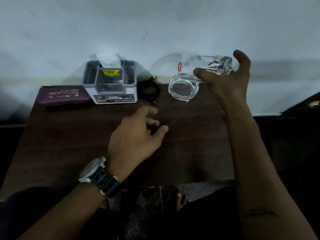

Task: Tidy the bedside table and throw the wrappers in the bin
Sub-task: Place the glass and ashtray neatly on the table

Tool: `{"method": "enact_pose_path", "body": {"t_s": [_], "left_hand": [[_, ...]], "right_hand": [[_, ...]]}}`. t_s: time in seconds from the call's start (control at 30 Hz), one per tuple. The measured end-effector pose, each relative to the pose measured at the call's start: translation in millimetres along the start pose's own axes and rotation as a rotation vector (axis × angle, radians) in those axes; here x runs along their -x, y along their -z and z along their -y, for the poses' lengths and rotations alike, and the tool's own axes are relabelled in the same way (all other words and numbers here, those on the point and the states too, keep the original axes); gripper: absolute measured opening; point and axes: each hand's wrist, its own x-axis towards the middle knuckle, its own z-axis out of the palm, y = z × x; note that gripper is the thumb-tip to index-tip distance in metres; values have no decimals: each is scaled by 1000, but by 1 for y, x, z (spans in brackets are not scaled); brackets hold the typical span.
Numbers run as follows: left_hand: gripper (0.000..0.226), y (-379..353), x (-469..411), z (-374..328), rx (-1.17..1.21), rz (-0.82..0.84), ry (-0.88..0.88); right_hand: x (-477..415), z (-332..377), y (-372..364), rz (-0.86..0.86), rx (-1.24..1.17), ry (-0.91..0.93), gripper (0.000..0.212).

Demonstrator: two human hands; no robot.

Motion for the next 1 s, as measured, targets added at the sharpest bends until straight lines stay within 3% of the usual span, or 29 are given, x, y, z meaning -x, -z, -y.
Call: {"method": "enact_pose_path", "body": {"t_s": [0.13,0.23,0.47,0.63,1.0], "left_hand": [[46,11,-3,1,-262,-3,-33],[45,16,-8,6,-352,46,-34],[43,21,-8,16,-336,32,-14],[42,19,-11,16,-314,31,-24],[43,18,-15,19,-305,32,-31]], "right_hand": [[0,-1,-13,9,65,71,126],[2,-3,-18,17,137,127,119],[-5,-1,-20,126,474,261,98],[-14,5,-23,248,643,255,102],[-19,-3,-41,315,649,207,107]]}}
